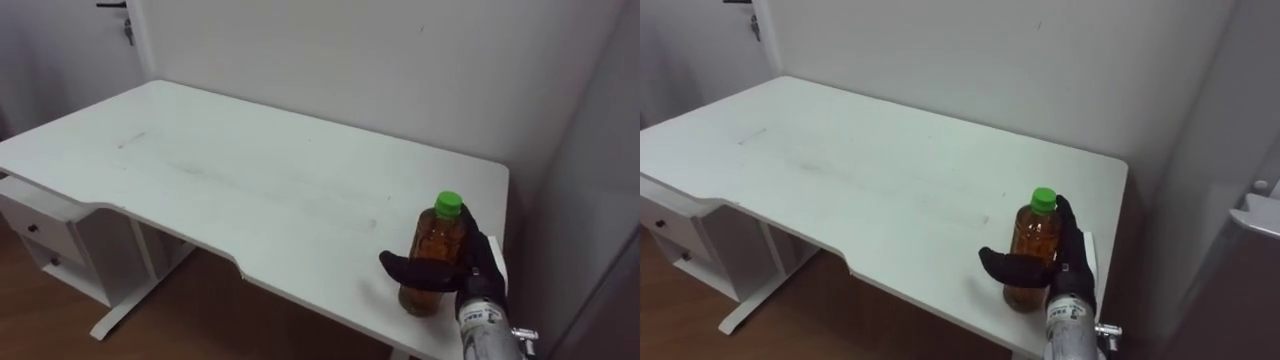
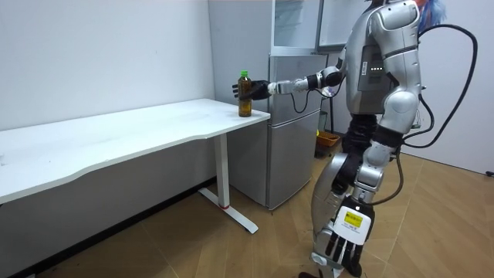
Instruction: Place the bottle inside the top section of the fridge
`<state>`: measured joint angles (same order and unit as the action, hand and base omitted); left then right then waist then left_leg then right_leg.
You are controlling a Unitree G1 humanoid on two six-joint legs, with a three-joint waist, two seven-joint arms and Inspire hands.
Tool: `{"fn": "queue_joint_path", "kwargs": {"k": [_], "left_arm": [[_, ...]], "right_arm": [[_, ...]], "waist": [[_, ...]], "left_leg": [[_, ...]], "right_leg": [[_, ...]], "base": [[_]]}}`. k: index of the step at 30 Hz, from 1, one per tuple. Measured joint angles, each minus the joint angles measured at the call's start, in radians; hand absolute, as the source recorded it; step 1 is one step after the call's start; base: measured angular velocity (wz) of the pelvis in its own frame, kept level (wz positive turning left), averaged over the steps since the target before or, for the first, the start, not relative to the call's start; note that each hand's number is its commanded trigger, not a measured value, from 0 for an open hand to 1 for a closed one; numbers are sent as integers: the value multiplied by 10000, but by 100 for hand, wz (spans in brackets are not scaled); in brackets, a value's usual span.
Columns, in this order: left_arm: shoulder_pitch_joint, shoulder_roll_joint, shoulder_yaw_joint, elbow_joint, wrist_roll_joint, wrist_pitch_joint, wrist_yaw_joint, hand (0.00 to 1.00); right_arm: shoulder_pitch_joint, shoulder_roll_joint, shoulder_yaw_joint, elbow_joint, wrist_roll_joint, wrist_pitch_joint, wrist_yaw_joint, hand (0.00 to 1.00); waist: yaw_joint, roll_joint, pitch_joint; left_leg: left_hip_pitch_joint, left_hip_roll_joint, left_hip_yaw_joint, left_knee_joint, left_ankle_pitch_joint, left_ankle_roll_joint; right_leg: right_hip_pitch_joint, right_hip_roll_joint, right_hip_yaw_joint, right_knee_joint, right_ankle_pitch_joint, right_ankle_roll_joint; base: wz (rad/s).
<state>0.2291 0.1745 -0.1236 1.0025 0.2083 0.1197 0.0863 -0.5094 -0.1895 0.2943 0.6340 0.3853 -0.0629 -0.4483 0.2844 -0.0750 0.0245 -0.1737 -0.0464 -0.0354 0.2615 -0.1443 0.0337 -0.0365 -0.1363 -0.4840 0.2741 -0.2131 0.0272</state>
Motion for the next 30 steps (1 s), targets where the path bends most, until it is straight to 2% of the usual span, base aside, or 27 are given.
{"fn": "queue_joint_path", "kwargs": {"k": [5,13,19,30], "left_arm": [[1,23,-12,4,-26,-81,-18,0],[-43,25,-7,-22,-190,-209,-23,0],[-47,24,-7,-29,-187,-200,-30,0],[-33,17,-6,-26,-185,-187,-29,0]], "right_arm": [[-1,-3,-13,399,5,-15,145,0],[-13,-70,-34,564,27,-364,117,0],[-13,-74,-43,597,48,-522,21,0],[-13,-91,-50,620,96,-558,-189,0]], "waist": [[36,18,45],[69,120,94],[68,189,54],[79,299,10]], "left_leg": [[-237,-2,-30,112,8,13],[-266,0,-109,94,11,15],[-263,0,-116,77,14,18],[-260,0,-226,67,18,24]], "right_leg": [[-210,12,7,-2,26,9],[-196,10,-110,-49,35,22],[-171,33,-133,-152,67,31],[-119,12,-250,-133,80,39]], "base": [[2],[2],[0],[2]]}}
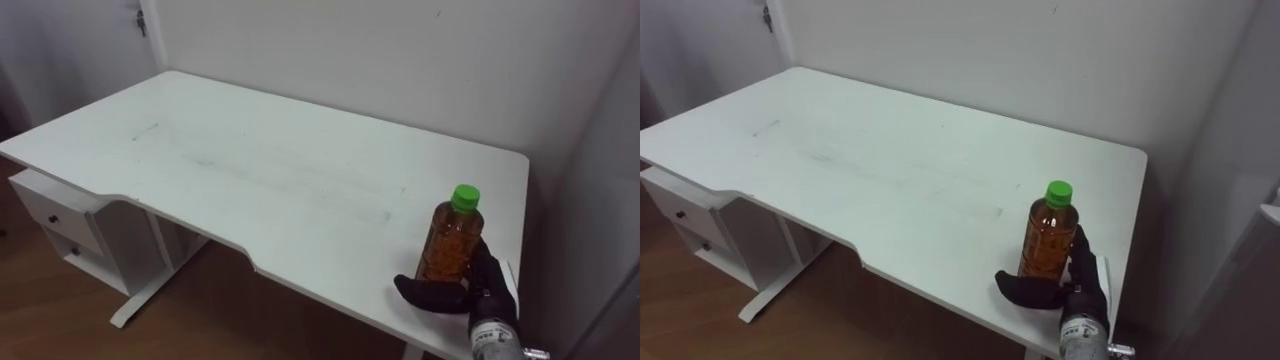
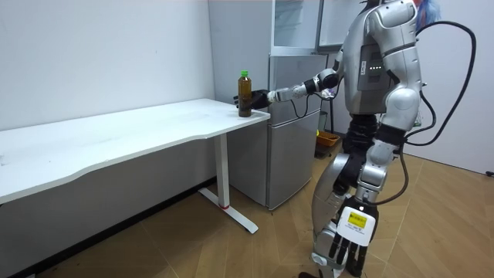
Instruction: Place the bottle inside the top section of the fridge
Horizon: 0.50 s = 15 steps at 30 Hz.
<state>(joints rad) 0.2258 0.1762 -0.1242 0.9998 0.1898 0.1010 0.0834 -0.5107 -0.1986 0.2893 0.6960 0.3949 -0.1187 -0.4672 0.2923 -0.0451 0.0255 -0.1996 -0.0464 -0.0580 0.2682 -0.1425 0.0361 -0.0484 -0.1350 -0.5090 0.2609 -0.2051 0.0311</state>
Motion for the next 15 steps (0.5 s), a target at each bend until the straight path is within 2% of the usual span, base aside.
{"fn": "queue_joint_path", "kwargs": {"k": [6,7,9,15], "left_arm": [[42,-18,3,0,0,-3,2,0],[54,-21,6,0,0,-2,2,0],[61,-22,5,12,3,7,-2,0],[62,-22,15,12,-8,11,-55,0]], "right_arm": [[-1,-6,-80,-50,335,0,-240,2],[-1,-6,-81,-57,335,0,-262,98],[-3,-18,-80,-284,335,40,-376,100],[-31,-23,-67,-799,334,44,-418,100]], "waist": [[95,44,-47],[112,39,-52],[144,18,-75],[150,14,-77]], "left_leg": [[-17,1,1,7,5,7],[-23,1,3,9,5,7],[-119,4,6,48,10,11],[-100,-3,4,70,21,22]], "right_leg": [[25,-24,-124,3,2,3],[15,-24,-121,5,2,3],[-91,-33,-119,61,1,2],[-86,-57,-120,132,2,2]], "base": [[1],[0],[0],[0]]}}
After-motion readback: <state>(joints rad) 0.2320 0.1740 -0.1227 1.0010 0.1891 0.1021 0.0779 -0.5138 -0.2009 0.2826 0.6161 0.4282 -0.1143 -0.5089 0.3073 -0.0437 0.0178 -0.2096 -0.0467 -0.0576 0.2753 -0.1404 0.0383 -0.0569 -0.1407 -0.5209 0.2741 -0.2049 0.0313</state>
